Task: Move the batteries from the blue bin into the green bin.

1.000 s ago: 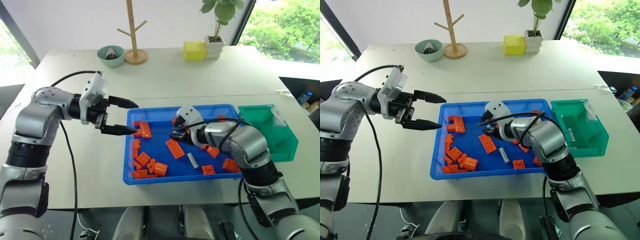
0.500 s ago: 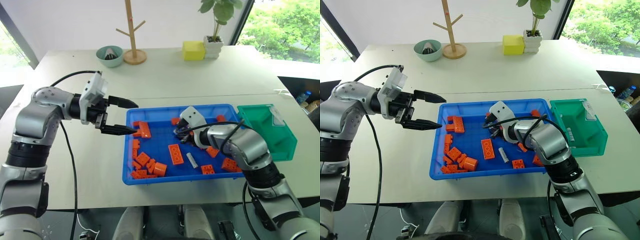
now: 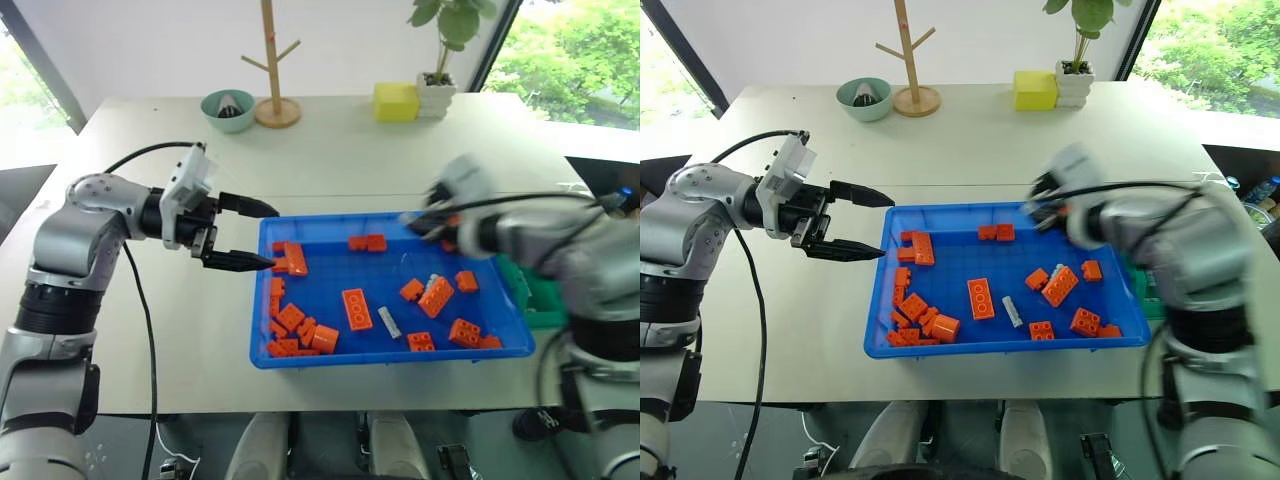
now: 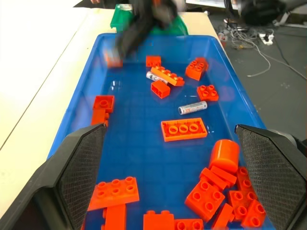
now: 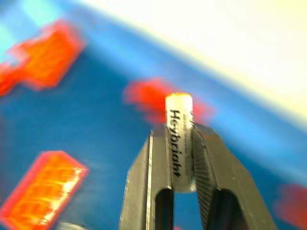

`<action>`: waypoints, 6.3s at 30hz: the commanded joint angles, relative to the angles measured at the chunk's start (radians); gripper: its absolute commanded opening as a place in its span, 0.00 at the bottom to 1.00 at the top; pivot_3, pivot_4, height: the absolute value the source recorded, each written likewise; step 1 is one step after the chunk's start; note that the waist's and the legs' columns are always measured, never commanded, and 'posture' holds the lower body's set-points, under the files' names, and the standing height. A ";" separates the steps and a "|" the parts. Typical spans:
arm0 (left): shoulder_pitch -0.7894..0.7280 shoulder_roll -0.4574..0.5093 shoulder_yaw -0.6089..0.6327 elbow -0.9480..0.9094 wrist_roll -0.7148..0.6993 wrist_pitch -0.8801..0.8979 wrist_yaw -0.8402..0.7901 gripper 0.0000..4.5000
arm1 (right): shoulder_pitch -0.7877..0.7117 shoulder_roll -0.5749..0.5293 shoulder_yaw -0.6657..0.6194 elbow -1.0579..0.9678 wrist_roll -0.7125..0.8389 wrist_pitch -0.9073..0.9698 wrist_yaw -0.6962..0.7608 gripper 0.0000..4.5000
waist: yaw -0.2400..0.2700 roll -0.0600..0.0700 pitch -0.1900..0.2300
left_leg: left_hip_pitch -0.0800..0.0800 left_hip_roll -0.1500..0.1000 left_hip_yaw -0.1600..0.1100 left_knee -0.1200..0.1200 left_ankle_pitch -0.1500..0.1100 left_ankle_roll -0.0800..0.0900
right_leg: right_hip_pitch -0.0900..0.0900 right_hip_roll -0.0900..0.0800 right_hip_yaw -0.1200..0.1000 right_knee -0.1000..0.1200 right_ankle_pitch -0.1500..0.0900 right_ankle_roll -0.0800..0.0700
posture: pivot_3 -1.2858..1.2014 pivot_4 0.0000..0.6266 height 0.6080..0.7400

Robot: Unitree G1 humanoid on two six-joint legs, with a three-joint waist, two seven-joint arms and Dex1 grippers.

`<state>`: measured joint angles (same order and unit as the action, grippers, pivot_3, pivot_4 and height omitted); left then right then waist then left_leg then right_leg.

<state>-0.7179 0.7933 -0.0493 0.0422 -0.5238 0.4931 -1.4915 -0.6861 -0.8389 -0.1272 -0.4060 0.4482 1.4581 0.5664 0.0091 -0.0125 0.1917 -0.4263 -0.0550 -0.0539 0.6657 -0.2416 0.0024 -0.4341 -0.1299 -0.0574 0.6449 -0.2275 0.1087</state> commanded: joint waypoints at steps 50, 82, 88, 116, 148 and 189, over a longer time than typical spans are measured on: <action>-0.051 -0.004 -0.002 -0.040 -0.037 0.036 -0.026 1.00 | 0.335 0.148 0.052 -0.240 0.648 0.156 -0.454 0.78 | -0.001 -0.001 0.000 | 0.001 0.000 0.000 0.001 -0.001 0.001 | 0.002 -0.002 0.000 0.000 0.000 0.000 | 0.52 0.24 0.71; -0.078 -0.052 -0.015 0.005 -0.024 0.006 -0.027 1.00 | 0.321 -0.346 -0.329 0.121 0.328 -0.008 -0.177 0.01 | -0.003 -0.002 0.001 | 0.001 0.000 0.001 0.001 -0.002 0.004 | 0.003 -0.002 -0.001 -0.004 0.000 0.001 | 0.52 0.24 0.71; -0.090 -0.062 -0.016 0.009 -0.021 0.006 -0.028 1.00 | 0.436 -0.307 -0.312 0.155 0.228 -0.127 -0.149 0.31 | -0.007 -0.001 0.001 | 0.001 0.001 0.003 0.001 -0.002 0.004 | 0.003 -0.002 0.000 -0.003 0.000 0.001 | 0.52 0.24 0.71; -0.082 -0.043 -0.002 -0.016 -0.026 0.023 -0.006 1.00 | 0.440 -0.115 -0.156 -0.224 0.417 -0.031 -0.037 0.99 | 0.003 -0.001 0.001 | 0.000 0.000 0.000 0.001 -0.002 0.004 | 0.005 -0.002 -0.001 -0.007 0.000 0.001 | 0.52 0.24 0.71; -0.073 -0.040 0.003 -0.031 -0.033 0.027 -0.002 1.00 | 0.373 -0.441 0.172 0.050 -0.028 -0.674 0.428 0.99 | 0.001 -0.001 0.001 | 0.001 0.001 0.001 0.001 -0.002 0.004 | 0.005 -0.001 -0.001 -0.009 0.000 0.001 | 0.52 0.24 0.71; -0.067 -0.017 0.023 -0.067 -0.049 0.044 0.044 1.00 | 0.013 -0.203 0.513 0.587 -0.707 -1.959 0.784 0.99 | -0.023 -0.001 0.001 | 0.001 0.000 0.002 0.002 -0.002 0.002 | 0.006 -0.001 0.000 -0.009 0.001 0.002 | 0.52 0.24 0.71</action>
<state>-0.7624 0.7646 -0.0582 -0.0023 -0.5584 0.5401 -1.4521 -0.6565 -1.0447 0.3875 0.1695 -0.2410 -0.4796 1.3662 -0.0137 -0.0133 0.1930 -0.4248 -0.0551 -0.0519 0.6673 -0.2431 0.0048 -0.4286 -0.1308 -0.0574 0.6363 -0.2267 0.1110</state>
